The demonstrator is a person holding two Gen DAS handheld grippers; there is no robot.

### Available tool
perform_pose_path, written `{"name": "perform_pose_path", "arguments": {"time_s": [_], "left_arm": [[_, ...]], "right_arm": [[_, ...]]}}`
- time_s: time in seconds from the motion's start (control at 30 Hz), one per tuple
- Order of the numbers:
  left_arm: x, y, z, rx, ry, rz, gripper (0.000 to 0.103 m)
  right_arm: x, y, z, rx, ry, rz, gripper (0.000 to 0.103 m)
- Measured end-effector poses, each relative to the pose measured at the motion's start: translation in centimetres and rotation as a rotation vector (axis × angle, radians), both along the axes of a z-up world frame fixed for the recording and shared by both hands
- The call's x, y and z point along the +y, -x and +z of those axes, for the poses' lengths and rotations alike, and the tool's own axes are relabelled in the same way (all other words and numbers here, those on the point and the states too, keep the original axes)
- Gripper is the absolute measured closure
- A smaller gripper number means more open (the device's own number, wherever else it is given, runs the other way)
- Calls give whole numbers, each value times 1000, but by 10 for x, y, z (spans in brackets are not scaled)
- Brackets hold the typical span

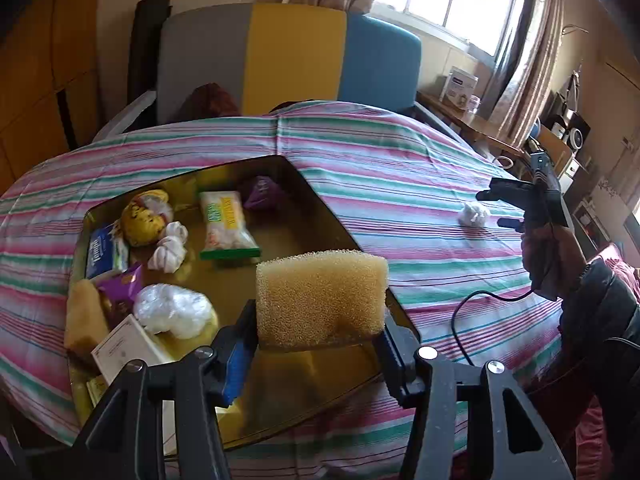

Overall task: Organize objects
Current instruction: 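Carry the sponge toward the tray with the left gripper while the right grasps the plastic bundle, then lower the yellow sponge into the gold tray and open the left gripper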

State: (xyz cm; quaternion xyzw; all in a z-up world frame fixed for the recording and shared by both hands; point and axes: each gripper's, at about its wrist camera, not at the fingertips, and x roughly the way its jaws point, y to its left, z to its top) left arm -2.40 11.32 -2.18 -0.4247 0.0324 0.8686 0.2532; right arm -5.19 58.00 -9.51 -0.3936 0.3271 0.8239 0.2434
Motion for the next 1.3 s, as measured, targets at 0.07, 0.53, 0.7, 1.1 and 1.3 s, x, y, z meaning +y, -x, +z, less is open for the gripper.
{"name": "perform_pose_path", "arguments": {"time_s": [0.07,0.53,0.7,1.1,1.3], "left_arm": [[-7,2,-2,-7,-6,16,48],[-58,14,-8,-68,-66,135,48],[-53,3,-18,-82,-36,105,48],[-24,11,-51,-138,101,31,48],[-19,6,-57,-115,145,18,47]], "right_arm": [[-5,4,1,-4,-25,18,20],[-30,32,-21,-208,-209,185,65],[-32,30,-16,-206,-206,188,67],[-48,30,-2,-153,-212,244,67],[-48,34,-5,-165,-200,263,67]]}}
